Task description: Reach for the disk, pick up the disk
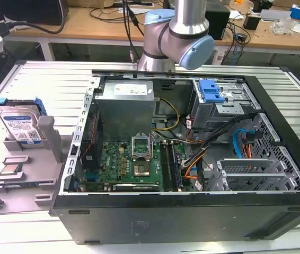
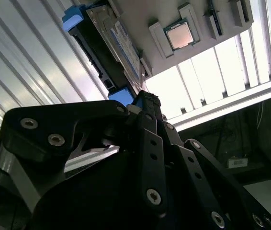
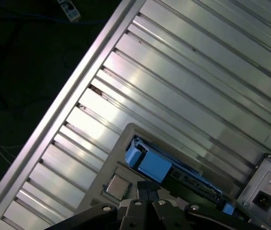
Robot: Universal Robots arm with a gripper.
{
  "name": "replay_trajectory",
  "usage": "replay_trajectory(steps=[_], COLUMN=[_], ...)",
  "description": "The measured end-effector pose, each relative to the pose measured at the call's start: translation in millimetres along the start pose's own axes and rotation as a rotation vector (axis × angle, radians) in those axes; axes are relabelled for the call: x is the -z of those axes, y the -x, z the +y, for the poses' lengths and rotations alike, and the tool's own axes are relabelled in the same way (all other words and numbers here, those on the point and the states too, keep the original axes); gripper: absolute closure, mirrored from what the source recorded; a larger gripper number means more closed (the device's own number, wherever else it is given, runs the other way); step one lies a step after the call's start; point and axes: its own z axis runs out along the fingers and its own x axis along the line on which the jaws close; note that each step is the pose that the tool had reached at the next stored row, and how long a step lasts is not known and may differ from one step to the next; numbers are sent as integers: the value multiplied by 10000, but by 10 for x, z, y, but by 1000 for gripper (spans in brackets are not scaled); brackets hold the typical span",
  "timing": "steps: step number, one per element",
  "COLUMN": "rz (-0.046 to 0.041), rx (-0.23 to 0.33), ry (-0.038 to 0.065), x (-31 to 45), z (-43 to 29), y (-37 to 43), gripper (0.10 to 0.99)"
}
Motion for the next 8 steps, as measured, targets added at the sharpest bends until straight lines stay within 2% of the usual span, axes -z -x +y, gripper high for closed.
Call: replay_trajectory(steps=[8], rz=[28], rx=[717], ry=[-1], x=[0], z=[0], y=[0], gripper=[980])
